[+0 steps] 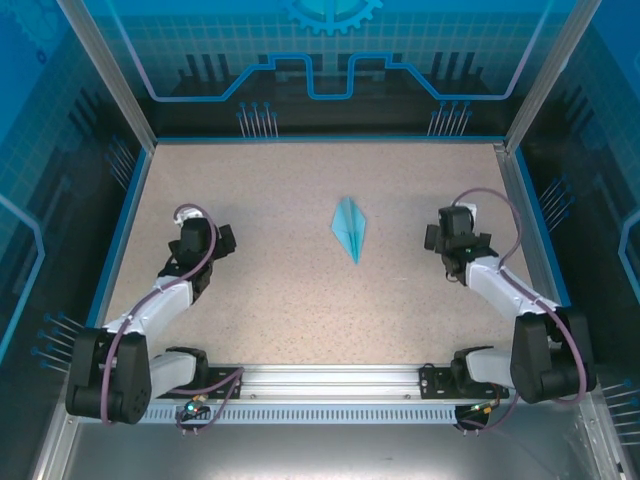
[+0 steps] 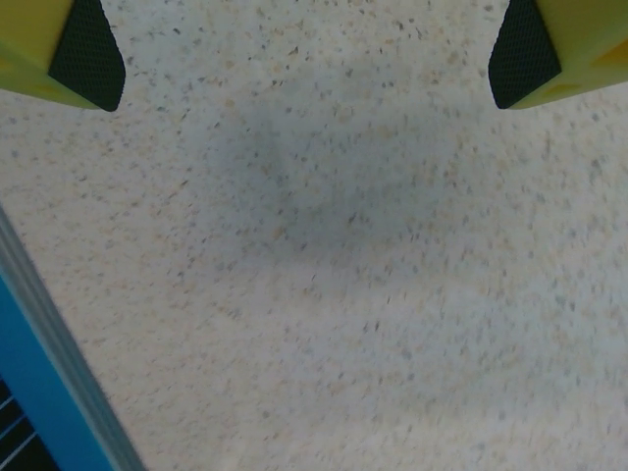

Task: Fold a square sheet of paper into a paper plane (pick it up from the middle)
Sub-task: Reset both arms

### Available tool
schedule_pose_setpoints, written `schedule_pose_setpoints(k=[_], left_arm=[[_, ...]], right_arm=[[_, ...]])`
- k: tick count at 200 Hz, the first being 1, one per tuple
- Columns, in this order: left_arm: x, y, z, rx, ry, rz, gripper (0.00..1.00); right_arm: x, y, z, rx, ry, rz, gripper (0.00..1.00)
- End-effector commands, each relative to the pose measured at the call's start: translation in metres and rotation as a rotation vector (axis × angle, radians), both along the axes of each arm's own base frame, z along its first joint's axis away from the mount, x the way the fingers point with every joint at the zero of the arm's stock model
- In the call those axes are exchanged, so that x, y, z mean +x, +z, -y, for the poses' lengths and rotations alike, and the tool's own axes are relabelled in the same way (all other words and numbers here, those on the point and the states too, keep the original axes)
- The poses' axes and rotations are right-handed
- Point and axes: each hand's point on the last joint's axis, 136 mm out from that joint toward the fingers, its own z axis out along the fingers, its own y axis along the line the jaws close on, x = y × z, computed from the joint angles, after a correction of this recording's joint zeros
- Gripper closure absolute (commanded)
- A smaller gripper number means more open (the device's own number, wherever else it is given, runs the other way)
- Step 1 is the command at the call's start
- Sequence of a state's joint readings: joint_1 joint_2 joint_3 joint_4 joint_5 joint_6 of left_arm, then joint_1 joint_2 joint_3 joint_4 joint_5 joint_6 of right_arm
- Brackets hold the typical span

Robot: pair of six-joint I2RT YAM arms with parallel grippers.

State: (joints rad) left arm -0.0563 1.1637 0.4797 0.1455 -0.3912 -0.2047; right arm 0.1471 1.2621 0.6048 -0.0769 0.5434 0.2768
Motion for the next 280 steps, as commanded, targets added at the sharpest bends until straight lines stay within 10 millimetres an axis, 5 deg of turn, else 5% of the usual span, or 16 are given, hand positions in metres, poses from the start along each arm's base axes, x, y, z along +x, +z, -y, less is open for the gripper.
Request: schedule_pose_setpoints(k=[1, 147, 280], left_arm=[[0.025, 0.035, 0.016, 0.023, -0.157, 0.218, 0.01], [0.047, -0.014, 0.022, -0.064, -0.288, 0.268, 0.01], [0.058, -0.019, 0.038, 0.02, -0.324, 0.194, 0.02]], right_arm=[[0.03, 0.04, -0.012, -0.015, 0.125, 0.249, 0.01], [0.056, 0.012, -0.038, 0.021, 0.342, 0.378, 0.01], [0.061, 0.0, -0.04, 0.025, 0.357, 0.356, 0.01]])
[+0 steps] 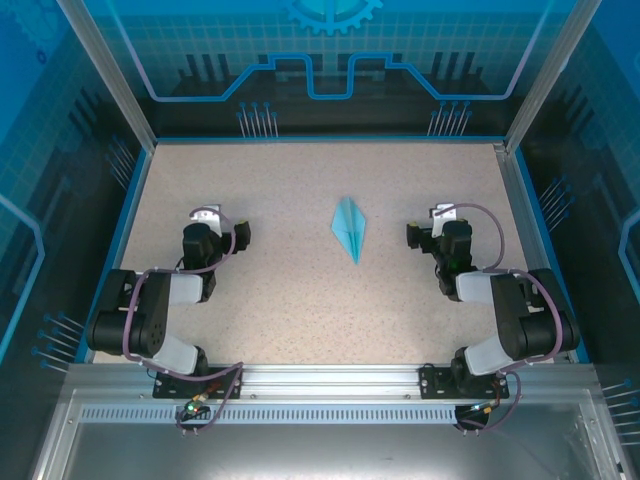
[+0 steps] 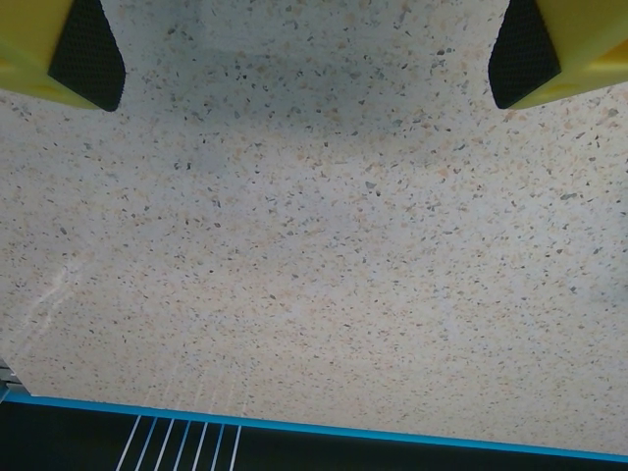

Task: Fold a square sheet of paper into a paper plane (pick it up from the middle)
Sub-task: Reset both arms

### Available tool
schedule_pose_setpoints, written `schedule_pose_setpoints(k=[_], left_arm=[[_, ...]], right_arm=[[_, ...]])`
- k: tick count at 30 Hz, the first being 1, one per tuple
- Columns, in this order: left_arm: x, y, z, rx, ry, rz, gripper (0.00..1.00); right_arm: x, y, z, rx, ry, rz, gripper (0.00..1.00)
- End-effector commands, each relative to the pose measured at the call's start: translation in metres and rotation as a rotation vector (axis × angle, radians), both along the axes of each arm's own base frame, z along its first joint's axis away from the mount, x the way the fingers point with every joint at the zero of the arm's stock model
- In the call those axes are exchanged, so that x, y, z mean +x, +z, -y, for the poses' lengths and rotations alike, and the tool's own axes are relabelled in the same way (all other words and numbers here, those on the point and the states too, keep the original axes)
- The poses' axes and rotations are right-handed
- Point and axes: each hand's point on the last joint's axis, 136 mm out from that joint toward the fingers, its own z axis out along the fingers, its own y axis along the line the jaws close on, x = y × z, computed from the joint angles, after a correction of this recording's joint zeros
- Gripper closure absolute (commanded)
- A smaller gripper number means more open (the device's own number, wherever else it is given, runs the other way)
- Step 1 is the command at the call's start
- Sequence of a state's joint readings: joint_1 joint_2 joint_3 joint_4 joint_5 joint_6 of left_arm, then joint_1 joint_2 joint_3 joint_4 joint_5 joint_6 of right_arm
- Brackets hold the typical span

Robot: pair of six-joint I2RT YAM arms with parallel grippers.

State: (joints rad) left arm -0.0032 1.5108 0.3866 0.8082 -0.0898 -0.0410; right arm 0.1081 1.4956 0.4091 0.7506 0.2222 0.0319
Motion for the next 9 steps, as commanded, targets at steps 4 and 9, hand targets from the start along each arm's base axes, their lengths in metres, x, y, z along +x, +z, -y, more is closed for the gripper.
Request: schedule_pose_setpoints(k=[4, 9], left_arm=[[0.0066, 0.0042, 0.0053, 0.034, -0.034, 0.004, 0.02], [0.0066, 0.005, 0.0053, 0.033, -0.035, 0.008, 0.01]], right_arm=[[0.0048, 0.0074, 0.006, -0.002, -0.005, 0.035, 0.0], [0.004, 0.0073, 0.0022, -0.003, 0.018, 0.036, 0.01]])
